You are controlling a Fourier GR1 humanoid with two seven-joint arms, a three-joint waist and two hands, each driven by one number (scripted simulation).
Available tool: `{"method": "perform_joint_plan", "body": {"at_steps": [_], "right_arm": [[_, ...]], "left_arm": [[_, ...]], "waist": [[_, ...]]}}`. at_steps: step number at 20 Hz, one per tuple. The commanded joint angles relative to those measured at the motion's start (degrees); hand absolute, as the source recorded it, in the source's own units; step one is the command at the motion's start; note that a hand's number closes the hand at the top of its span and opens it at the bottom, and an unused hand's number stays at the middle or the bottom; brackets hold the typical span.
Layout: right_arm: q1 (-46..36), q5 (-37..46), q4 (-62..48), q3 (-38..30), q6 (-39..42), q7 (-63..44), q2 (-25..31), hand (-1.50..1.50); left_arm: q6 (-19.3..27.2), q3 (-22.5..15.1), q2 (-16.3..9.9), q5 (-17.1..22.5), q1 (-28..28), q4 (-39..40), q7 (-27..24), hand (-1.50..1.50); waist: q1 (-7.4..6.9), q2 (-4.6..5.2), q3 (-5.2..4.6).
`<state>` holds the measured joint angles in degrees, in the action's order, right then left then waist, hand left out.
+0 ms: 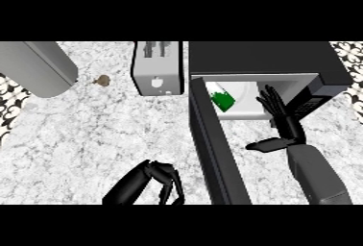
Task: Pick up the milk, place it into the microwave and close the microwave
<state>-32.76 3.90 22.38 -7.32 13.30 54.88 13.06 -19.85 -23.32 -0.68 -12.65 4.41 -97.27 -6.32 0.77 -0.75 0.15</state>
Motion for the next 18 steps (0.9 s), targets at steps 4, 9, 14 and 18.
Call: {"method": "perform_joint_plan", "body": {"at_steps": [4,9,14,18], "right_arm": [[9.69,-2.31,9.78,0.03,5.63,1.04,6.58,-1.50],[15.75,-5.93,19.59,0.11,7.48,-3.39,7.15,-1.50],[22.86,-10.01,31.12,-0.59,9.79,-7.44,10.18,-1.50],[24.22,-16.00,36.87,-2.55,14.52,-12.41,13.15,-1.50]], "left_arm": [[1.75,-5.59,0.66,-3.28,-4.74,11.42,-3.82,1.50],[6.55,-14.86,0.68,0.37,-7.42,16.91,-4.09,1.50],[15.14,-25.80,0.67,1.17,-12.37,22.98,-3.31,1.50],[27.36,-32.01,0.68,7.31,-17.80,25.15,-1.79,1.50]], "waist": [[2.12,0.31,-0.29],[2.87,0.24,-0.35],[2.89,0.30,-0.35],[3.68,0.54,-0.38]]}}
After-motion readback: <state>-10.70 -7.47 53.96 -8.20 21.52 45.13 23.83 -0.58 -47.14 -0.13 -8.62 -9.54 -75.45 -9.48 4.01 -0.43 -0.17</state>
